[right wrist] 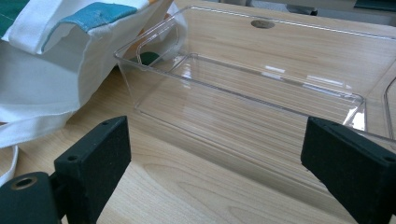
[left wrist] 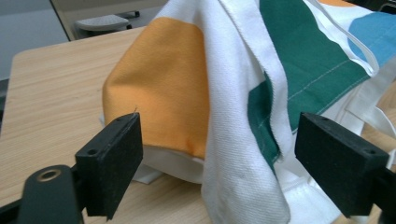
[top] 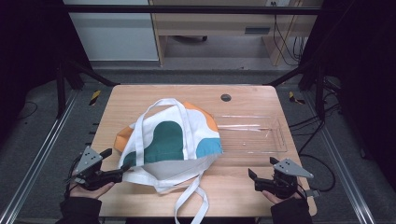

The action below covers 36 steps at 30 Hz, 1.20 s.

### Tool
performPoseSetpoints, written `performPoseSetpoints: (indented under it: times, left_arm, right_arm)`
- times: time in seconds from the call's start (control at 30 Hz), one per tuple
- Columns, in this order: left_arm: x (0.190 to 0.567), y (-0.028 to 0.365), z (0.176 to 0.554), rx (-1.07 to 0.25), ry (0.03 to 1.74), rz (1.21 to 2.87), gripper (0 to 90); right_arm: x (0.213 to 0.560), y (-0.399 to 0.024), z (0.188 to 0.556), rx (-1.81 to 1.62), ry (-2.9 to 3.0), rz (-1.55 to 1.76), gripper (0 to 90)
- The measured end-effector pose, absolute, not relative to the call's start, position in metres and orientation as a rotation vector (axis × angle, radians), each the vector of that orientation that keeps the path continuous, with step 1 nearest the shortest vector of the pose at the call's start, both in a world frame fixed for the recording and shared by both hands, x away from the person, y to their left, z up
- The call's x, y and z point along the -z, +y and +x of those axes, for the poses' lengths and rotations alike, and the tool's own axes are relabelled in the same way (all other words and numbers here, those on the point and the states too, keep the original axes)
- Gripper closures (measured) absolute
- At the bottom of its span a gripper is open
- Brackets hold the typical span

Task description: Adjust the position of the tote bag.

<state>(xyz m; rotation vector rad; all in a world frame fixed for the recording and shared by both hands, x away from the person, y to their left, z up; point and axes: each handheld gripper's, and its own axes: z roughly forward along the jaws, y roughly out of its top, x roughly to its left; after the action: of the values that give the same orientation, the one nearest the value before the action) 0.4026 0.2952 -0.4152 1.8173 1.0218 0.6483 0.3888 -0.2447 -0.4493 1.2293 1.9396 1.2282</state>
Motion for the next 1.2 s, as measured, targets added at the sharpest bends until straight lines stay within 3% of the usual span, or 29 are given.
performPoseSetpoints:
  times: [0.2, 0.53, 0.67, 1.2]
  left_arm:
    - [0.414, 0.299, 0.402, -0.653, 1.025, 1.795, 24.6]
    - [0.405, 0.293, 0.399, -0.669, 0.985, 1.778, 27.0]
    - [0.403, 0.291, 0.401, -0.65, 0.997, 1.796, 32.1]
    - [0.404, 0.275, 0.41, -0.664, 1.048, 1.857, 47.3]
  right_arm:
    - [0.449, -0.242, 0.388, -1.218, 1.948, 1.218, 9.2]
    - [0.445, -0.233, 0.389, -1.235, 1.976, 1.188, 11.9]
    - [0.443, -0.228, 0.389, -1.249, 1.99, 1.178, 14.5]
    - [0.432, -0.196, 0.385, -1.337, 2.083, 1.106, 40.5]
